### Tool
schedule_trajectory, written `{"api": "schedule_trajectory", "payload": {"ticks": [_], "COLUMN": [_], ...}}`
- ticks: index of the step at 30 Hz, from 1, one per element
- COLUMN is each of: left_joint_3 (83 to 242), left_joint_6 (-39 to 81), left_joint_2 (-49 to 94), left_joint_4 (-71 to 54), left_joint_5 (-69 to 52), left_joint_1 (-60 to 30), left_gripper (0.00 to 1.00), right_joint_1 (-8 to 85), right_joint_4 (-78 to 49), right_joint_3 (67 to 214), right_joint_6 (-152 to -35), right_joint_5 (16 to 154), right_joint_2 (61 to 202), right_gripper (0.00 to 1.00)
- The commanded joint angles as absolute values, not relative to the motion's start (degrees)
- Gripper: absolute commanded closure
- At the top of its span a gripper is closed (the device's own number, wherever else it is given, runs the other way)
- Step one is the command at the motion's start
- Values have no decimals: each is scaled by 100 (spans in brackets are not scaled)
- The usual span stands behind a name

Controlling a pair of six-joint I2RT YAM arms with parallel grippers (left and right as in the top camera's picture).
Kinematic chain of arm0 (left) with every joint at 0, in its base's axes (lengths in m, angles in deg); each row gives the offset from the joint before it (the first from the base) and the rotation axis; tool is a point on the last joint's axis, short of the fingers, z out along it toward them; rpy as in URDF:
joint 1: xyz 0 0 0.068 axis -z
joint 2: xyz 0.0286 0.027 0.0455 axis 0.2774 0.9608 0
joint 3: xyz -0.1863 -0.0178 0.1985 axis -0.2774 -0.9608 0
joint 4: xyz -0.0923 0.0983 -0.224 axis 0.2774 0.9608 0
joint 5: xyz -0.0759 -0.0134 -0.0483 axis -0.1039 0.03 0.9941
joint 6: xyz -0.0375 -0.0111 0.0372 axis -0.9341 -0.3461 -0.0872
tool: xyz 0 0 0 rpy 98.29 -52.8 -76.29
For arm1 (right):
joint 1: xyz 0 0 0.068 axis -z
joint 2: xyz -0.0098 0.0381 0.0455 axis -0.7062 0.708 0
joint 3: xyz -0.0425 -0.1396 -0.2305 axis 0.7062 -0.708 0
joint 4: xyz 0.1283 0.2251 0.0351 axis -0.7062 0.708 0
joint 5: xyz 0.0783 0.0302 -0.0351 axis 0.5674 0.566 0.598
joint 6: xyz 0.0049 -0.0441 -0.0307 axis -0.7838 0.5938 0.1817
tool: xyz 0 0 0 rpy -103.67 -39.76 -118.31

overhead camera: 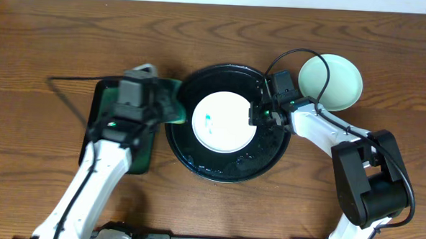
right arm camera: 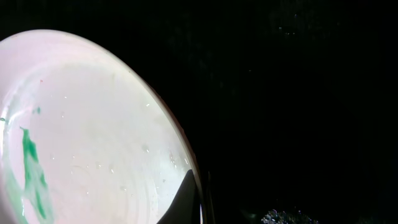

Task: Clean dirty plates on tray and stack at the side
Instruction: 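Dip the sponge in the basin and bring it onto the white plate, then scrub the white plate with the left-held sponge while right holds it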

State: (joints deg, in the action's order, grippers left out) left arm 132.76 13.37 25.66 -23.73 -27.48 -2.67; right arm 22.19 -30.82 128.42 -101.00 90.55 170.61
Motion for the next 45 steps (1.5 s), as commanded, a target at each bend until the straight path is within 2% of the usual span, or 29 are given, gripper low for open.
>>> {"api": "schedule_trajectory", "payload": {"ticks": [1, 11, 19, 25, 31, 33, 36, 39, 42, 45], "left_joint_3": [13392, 13392, 13392, 13394, 13394, 13394, 13394, 13394, 13392, 13392], "left_joint_6": [1009, 832, 782, 1403, 2214, 2235, 2233, 2227, 1715, 1191], "left_joint_2": [2970, 4452, 5379, 5466, 5221, 5014, 4679, 4467, 4544, 4771], "left_joint_4": [-2749, -4047, -4449, -3730, -3608, -3612, -3691, -3986, -4545, -4794], "left_joint_5": [-2558, -2840, -4453, -6437, -7541, -7419, -6463, -4673, -2767, -2566], "left_joint_1": [253, 1322, 1698, 1680, 1682, 1682, 1682, 1682, 1689, 1754], "left_gripper": [93, 93, 93, 93, 93, 93, 92, 93, 93, 93], "right_joint_1": [2158, 2158, 2158, 2158, 2158, 2158, 2158, 2158, 2158, 2158], "right_joint_4": [-2977, -2933, -2776, -2750, -2734, -2732, -2732, -2734, -2739, -2737], "right_joint_3": [12750, 12750, 12750, 12750, 12750, 12750, 12750, 12750, 12750, 12750], "right_joint_6": [-10151, -10153, -10153, -10153, -10153, -10151, -10153, -10153, -10153, -10153], "right_joint_5": [8827, 8825, 8736, 8613, 8613, 8613, 8615, 8613, 8613, 8615], "right_joint_2": [17380, 17380, 17380, 17380, 17380, 17380, 17380, 17380, 17380, 17380], "right_gripper": [99, 99, 99, 99, 99, 99, 99, 99, 99, 99]}}
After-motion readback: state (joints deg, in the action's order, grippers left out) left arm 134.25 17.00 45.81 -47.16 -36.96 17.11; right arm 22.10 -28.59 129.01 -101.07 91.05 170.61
